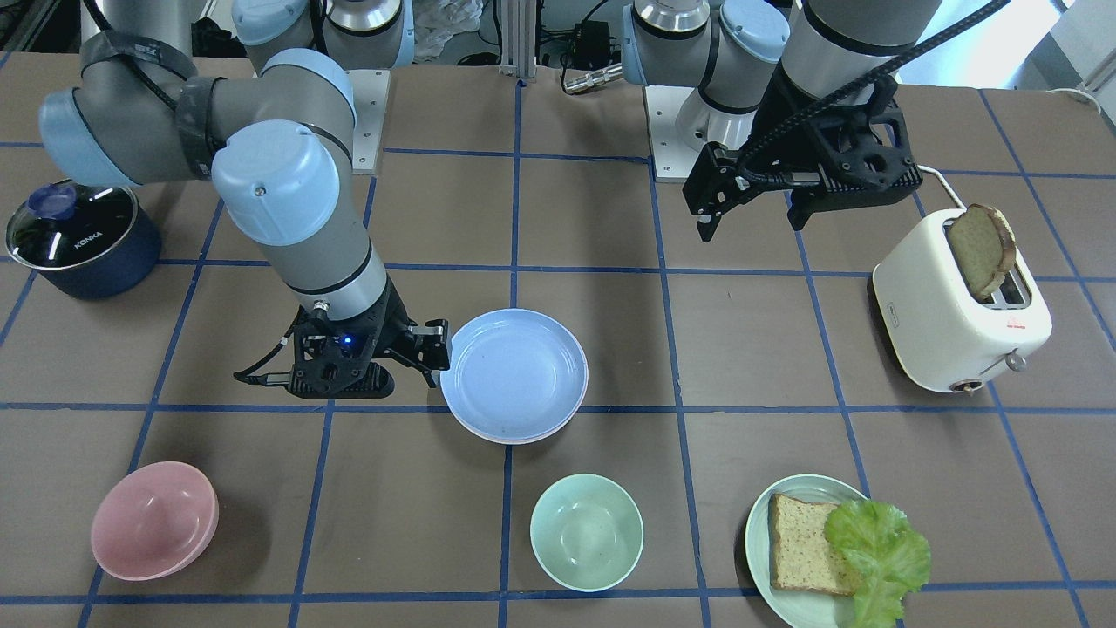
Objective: Stack three plates with pink and blue
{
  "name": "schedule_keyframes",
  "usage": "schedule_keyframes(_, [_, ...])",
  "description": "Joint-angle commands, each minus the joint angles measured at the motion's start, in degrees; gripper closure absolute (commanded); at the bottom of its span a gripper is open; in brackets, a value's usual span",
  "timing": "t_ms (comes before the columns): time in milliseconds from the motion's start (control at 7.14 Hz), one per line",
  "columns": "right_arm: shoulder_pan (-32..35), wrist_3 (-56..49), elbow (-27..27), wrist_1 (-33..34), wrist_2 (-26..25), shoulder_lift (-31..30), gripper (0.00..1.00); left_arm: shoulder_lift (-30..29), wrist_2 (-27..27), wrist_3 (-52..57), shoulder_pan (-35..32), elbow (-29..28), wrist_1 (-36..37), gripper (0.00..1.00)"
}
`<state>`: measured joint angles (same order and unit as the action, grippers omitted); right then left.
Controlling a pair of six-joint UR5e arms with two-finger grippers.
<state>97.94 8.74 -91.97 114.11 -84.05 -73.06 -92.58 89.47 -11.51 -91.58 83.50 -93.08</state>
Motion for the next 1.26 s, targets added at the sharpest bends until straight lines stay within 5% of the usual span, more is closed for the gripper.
schedule_keyframes(0, [-3.27, -5.11, 3.44, -7.10, -1.73, -2.95, 0.28, 0.03, 0.00, 0.00, 0.00, 0.00, 0.00, 0.00])
schedule_keyframes(280, [-4.95, -8.83, 7.41, -15.20, -5.86, -5.50, 0.28, -0.06, 0.00, 0.00, 0.00, -0.09, 0.00, 0.00])
schedule_keyframes(701, [-5.31, -10.33, 7.51, -18.20, -7.09, -9.90, 0.03, -0.15, -0.09, 0.00, 0.00, -0.35, 0.00, 0.00])
schedule_keyframes(1121, [-5.31, -10.41, 7.16, -21.20, -6.13, -11.31, 0.00, -0.15, -0.09, 0.00, 0.00, -0.35, 0.00, 0.00])
